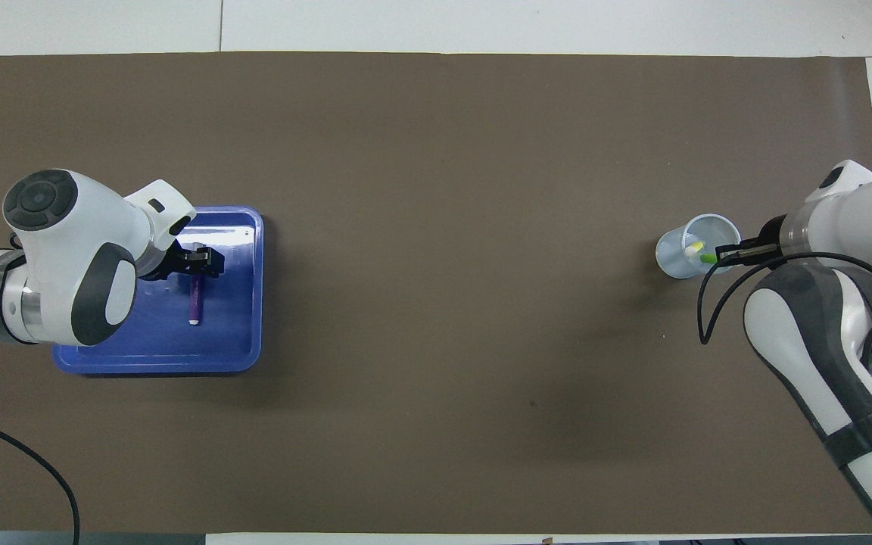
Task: Right arm passes pens to left for tray arrangement
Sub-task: 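Release the purple pen while the right gripper grasps the green pen, then lift the green pen toward the left gripper while it approaches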
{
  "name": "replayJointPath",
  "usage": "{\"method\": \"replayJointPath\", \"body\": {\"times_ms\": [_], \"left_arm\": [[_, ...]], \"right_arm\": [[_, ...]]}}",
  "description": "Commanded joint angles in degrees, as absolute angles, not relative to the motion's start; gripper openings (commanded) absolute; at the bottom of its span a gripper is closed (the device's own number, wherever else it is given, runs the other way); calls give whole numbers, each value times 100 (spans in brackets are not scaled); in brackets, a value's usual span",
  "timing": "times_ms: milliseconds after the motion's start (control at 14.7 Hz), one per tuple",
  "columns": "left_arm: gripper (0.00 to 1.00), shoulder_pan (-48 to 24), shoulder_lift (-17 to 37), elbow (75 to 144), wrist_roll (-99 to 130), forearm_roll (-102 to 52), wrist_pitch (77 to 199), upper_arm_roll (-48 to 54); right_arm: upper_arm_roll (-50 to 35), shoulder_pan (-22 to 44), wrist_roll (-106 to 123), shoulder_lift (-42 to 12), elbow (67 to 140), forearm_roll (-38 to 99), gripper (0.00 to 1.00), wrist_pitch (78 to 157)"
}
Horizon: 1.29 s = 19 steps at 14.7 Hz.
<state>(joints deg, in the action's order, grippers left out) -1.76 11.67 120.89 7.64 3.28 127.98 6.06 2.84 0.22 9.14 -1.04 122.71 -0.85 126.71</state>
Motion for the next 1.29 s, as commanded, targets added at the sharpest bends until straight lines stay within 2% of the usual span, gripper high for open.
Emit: {"method": "replayJointPath", "body": {"times_ms": [0, 272, 340, 680, 1020, 1224], "left_arm": [[86, -114, 1064, 11744, 773, 352, 12176, 642], [89, -114, 810, 11084, 800, -253, 10989, 642], [100, -114, 652, 11040, 878, -403, 10786, 633], [100, -149, -244, 11013, 2203, -1246, 10126, 642], [100, -202, -869, 11004, 4100, -2353, 9852, 677], [100, -202, -1037, 11004, 5156, -3197, 9931, 668]], "right_arm": [[272, -9, 1037, 44, 12288, 44, 0, 12666], [246, 0, 1020, 464, 11980, 53, 0, 12209], [237, 0, 1020, 544, 11849, 61, 0, 12008], [132, 18, 608, 580, 10926, 823, 0, 10944], [-148, 88, -980, 545, 10846, 2905, 0, 10968], [-587, 97, -2246, 527, 10837, 3952, 0, 11363]]}}
